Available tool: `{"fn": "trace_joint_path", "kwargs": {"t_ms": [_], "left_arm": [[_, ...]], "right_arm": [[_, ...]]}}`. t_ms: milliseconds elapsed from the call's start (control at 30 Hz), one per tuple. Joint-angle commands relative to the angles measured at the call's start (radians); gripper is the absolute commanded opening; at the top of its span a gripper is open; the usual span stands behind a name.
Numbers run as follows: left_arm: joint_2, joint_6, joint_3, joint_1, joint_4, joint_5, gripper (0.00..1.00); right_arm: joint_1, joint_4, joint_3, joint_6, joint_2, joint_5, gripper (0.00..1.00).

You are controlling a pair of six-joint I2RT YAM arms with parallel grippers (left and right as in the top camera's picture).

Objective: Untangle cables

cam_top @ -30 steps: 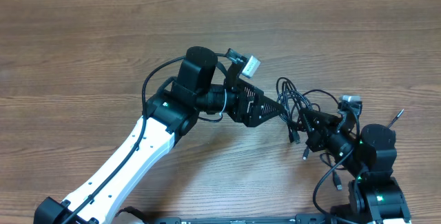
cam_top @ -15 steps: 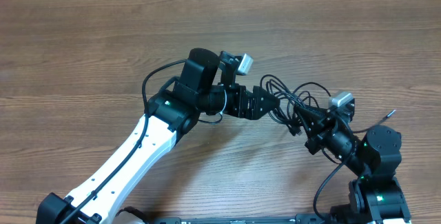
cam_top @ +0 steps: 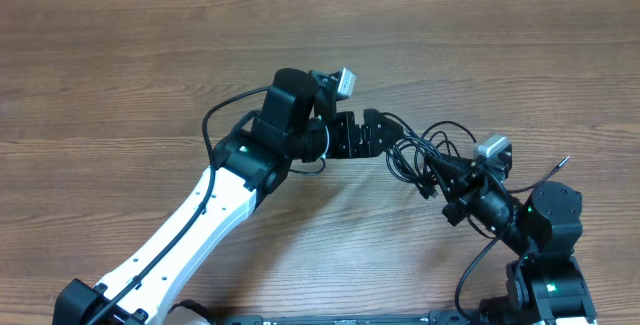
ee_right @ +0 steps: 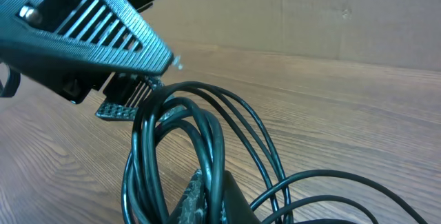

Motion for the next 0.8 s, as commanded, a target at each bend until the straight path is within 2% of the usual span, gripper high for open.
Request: {"fn": "trace_joint_path", "kwargs": {"t_ms": [0, 67, 100, 233, 300, 333, 433, 567, 767], "left_arm": [[0.009, -0.077, 0.013, -0.012, 0.005, -0.016, 0.89], [0.009, -0.109, 0.013, -0.024, 0.006, -0.017, 0.72], [0.009, -0.114, 0.013, -0.027, 0.006, -0.017, 0.69], [0.009, -0.143, 0.013, -0.035, 0.006, -0.017, 0.64], [0.01, -0.157, 0.013, -0.036, 0.006, -0.017, 0.58], [0.01, -0.156, 0.013, -0.036, 0.006, -0.018, 0.53], [0.01, -0.156, 0.013, -0.036, 0.006, -0.018, 0.27], [0.01, -0.157, 0.013, -0.036, 0.007, -0.02, 0.04], [0.01, -0.147, 0.013, -0.036, 0.046, 0.017, 0.04]], "right_arm": [[-0.001, 0.026, 0.006, -0.019, -0.005, -0.022, 0.04], [-0.001, 0.049, 0.006, -0.036, -0.005, -0.056, 0.04], [-0.001, 0.054, 0.006, -0.036, -0.005, -0.059, 0.04], [-0.001, 0.056, 0.006, -0.068, -0.005, -0.074, 0.04], [-0.001, 0.057, 0.006, -0.085, -0.005, -0.085, 0.04], [-0.001, 0.057, 0.006, -0.089, -0.005, -0.085, 0.04], [-0.001, 0.056, 0.006, -0.088, -0.005, -0.086, 0.04], [-0.001, 0.052, 0.006, -0.088, -0.005, -0.088, 0.04], [-0.001, -0.023, 0.006, -0.085, -0.005, -0.03, 0.04]]}}
